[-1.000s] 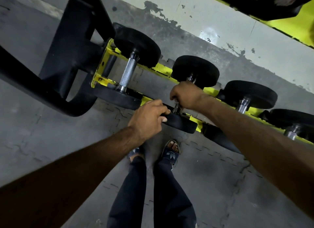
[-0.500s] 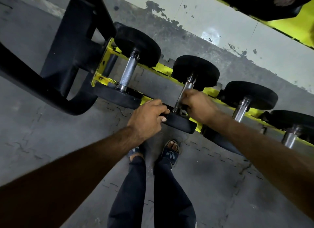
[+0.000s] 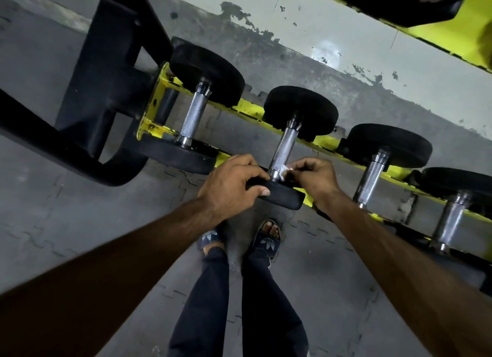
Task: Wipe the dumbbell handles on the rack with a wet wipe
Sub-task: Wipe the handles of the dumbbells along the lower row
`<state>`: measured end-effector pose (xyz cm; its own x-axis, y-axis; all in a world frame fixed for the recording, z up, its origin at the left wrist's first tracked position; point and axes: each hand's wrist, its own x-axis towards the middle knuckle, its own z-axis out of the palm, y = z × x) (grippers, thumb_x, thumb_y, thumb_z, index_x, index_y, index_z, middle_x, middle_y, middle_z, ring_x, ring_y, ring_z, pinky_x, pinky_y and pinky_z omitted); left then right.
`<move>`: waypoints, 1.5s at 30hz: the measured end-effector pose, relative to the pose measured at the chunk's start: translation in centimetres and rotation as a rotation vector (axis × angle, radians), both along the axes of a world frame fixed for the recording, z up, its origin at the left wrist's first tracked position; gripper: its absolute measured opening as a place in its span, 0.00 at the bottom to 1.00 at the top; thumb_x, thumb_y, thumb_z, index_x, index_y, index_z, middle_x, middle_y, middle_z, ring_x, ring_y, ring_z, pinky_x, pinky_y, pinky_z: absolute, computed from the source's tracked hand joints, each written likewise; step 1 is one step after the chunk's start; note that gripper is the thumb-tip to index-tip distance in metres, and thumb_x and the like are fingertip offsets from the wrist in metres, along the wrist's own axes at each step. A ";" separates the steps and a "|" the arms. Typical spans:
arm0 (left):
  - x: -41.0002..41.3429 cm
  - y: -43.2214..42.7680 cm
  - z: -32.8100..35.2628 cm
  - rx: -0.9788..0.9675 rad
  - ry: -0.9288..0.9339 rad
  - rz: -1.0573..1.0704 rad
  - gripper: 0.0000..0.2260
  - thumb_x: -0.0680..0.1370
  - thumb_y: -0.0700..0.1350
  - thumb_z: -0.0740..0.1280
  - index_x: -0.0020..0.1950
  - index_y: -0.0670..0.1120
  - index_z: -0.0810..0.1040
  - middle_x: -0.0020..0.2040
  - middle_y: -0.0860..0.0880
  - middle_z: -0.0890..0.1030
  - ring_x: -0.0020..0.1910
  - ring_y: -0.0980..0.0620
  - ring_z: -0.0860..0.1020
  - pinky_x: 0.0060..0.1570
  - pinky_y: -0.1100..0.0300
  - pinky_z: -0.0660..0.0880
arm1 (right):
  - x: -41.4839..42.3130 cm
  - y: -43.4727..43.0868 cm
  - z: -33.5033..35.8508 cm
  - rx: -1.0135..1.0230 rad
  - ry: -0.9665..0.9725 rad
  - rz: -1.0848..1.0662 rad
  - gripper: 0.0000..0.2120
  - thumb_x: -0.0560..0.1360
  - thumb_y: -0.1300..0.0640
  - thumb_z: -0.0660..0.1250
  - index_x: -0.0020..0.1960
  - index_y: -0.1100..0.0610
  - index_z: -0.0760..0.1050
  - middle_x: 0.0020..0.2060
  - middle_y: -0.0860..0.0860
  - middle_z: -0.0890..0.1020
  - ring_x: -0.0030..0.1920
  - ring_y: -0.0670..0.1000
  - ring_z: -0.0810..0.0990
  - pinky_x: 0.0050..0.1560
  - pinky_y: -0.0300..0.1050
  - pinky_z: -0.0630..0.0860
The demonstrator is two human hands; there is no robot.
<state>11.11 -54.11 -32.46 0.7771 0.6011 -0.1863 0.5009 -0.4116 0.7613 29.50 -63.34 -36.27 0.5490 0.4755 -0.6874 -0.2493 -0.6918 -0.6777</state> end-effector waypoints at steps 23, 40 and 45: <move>0.9 0.0 0.6 -0.004 0.073 0.029 0.08 0.68 0.49 0.79 0.42 0.50 0.83 0.41 0.56 0.74 0.46 0.55 0.72 0.45 0.50 0.76 | -0.1 -0.9 -0.6 0.190 -0.178 0.157 0.10 0.68 0.72 0.76 0.38 0.58 0.81 0.40 0.54 0.85 0.42 0.53 0.84 0.47 0.52 0.83; 0.9 -0.2 0.6 -0.007 0.072 0.046 0.08 0.69 0.48 0.79 0.43 0.48 0.83 0.40 0.56 0.72 0.45 0.56 0.69 0.45 0.53 0.75 | 1.1 9.4 3.9 -0.218 -1.055 1.436 0.07 0.73 0.54 0.69 0.49 0.51 0.82 0.45 0.55 0.80 0.48 0.57 0.79 0.43 0.44 0.71; 0.9 -0.2 0.6 -0.001 0.063 0.038 0.09 0.68 0.47 0.80 0.43 0.48 0.84 0.40 0.55 0.73 0.45 0.54 0.71 0.43 0.52 0.75 | -0.2 9.8 3.7 -0.246 -0.840 1.716 0.11 0.73 0.49 0.71 0.53 0.51 0.80 0.46 0.50 0.81 0.48 0.55 0.82 0.47 0.48 0.80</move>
<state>12.05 -54.28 -31.88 0.7403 0.6299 -0.2348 0.5632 -0.3902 0.7284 29.34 -53.57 -32.60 -0.1538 0.7336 -0.6619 0.9881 0.1100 -0.1076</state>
